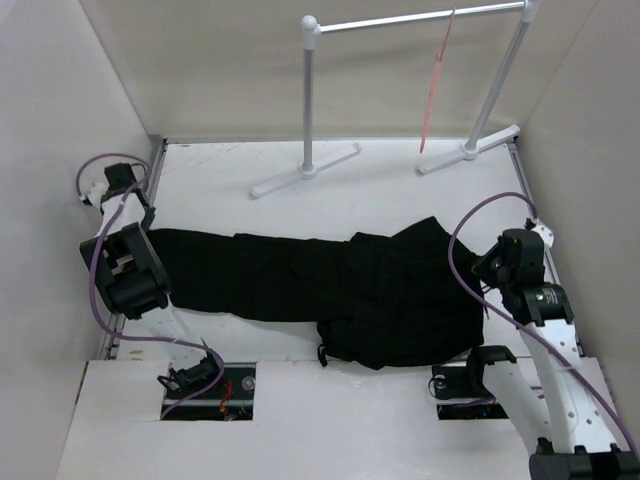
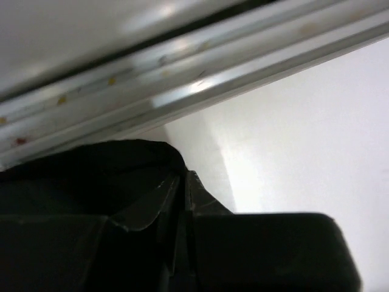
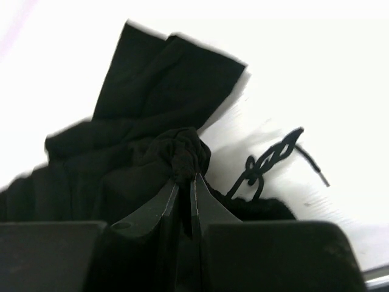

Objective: Place the trousers on the hanger
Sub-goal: Flatten out the trousers at the center of the board.

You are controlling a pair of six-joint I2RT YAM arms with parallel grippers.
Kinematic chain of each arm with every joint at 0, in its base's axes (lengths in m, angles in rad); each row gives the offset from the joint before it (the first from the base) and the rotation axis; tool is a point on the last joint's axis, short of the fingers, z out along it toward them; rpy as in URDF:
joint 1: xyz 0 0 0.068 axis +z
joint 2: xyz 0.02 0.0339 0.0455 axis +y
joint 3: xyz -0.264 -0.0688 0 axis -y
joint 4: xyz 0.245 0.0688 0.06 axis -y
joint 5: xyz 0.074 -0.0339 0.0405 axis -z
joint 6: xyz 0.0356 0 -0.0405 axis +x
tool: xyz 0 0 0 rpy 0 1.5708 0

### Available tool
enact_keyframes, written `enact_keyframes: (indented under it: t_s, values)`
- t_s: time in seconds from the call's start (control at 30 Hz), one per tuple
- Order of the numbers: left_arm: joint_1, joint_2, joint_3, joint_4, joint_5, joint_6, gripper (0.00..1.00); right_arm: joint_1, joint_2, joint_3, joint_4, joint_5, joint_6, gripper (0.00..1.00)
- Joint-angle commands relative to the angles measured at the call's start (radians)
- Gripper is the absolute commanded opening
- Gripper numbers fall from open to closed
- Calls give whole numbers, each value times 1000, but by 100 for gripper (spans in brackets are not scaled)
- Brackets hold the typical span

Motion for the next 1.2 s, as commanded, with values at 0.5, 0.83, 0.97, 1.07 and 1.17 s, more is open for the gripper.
enact_keyframes:
  t_s: [0.5, 0.83, 0.97, 1.07, 1.17]
  values:
    - [-74, -46, 299, -128, -66, 7, 6, -252, 422, 258, 388, 108, 9, 1]
    - [-165, 140, 567, -79, -39, -49, 8, -311, 778, 532, 474, 49, 14, 2]
    - [-185, 235, 598, -82, 27, -49, 32, -308, 817, 559, 454, 71, 4, 2]
    - [-201, 197, 536, -65, 58, -53, 56, -283, 800, 563, 443, 71, 7, 1]
    - [-244, 3, 317, 8, 59, -62, 62, -225, 733, 551, 431, 98, -9, 1]
